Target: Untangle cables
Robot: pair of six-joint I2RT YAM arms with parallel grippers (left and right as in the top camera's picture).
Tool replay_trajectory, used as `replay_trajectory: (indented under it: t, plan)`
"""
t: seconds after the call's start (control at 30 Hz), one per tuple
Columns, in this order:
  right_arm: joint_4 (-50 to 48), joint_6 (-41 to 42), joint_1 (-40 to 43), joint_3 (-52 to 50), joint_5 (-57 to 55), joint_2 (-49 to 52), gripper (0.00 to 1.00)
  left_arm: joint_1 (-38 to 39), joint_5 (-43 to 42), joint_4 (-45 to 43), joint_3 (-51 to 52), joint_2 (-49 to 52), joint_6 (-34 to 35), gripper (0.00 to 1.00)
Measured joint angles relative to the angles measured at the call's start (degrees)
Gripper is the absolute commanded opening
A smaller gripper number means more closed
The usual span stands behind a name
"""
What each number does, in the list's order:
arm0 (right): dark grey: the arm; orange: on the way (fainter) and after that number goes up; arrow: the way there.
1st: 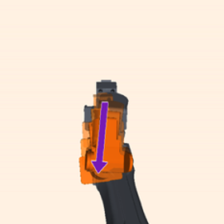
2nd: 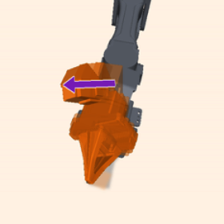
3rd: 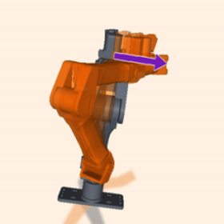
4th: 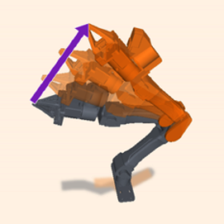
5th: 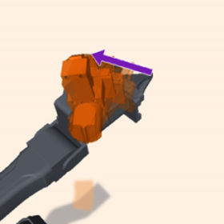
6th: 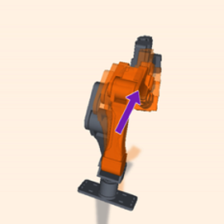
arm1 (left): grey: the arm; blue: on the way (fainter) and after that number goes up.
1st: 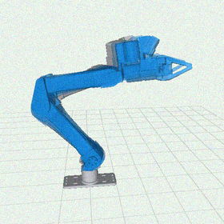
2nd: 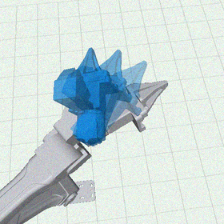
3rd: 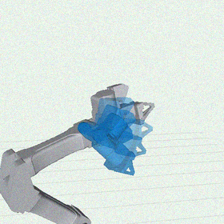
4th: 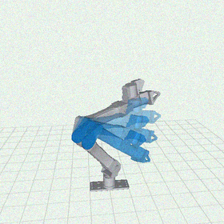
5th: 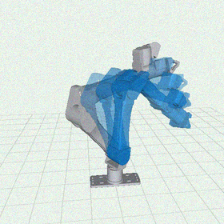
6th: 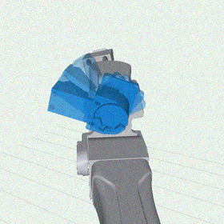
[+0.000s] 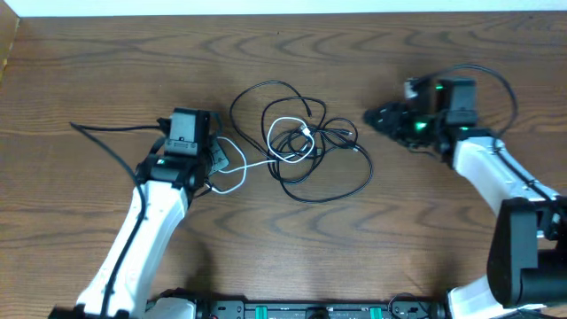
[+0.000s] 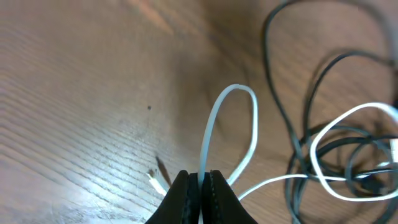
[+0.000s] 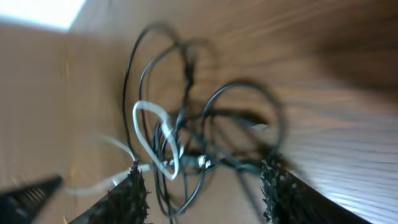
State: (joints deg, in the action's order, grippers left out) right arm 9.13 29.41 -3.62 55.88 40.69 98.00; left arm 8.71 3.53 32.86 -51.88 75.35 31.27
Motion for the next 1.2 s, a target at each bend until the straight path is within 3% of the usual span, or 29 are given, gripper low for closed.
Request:
replay_trajectory:
  t: [0.23,0.43,0.63,0.8,0.97,1.2]
  plan:
    - [2.62,-8.98,-12.72,0.00,-1.68,0.00,0.66,0.00,0.76,-0.02,-1.20,-13.94,-1.73,0.08]
    - [3.48,-12.15,-21.44,0.00,-7.23,0.00,0.76,0.00,0.96,0.04,-1.44,-24.55,-1.75,0.08]
    - [0.83,-13.86,-27.21,0.00,-6.54,0.00,0.74,-0.02,1.14,0.17,-1.44,-29.38,-1.77,0.08]
    - [-0.39,-22.10,-32.96,0.00,-5.66,0.00,0.82,-0.02,1.14,0.46,-1.44,-29.70,-1.16,0.08]
    - [-4.83,-28.96,-39.41,0.00,-10.36,0.00,0.80,-0.02,1.14,0.70,-1.44,-29.68,0.09,0.08]
    - [-13.62,-32.85,-44.78,0.00,-20.79,0.02,0.69,-0.04,1.14,0.79,-1.44,-29.70,4.15,0.08]
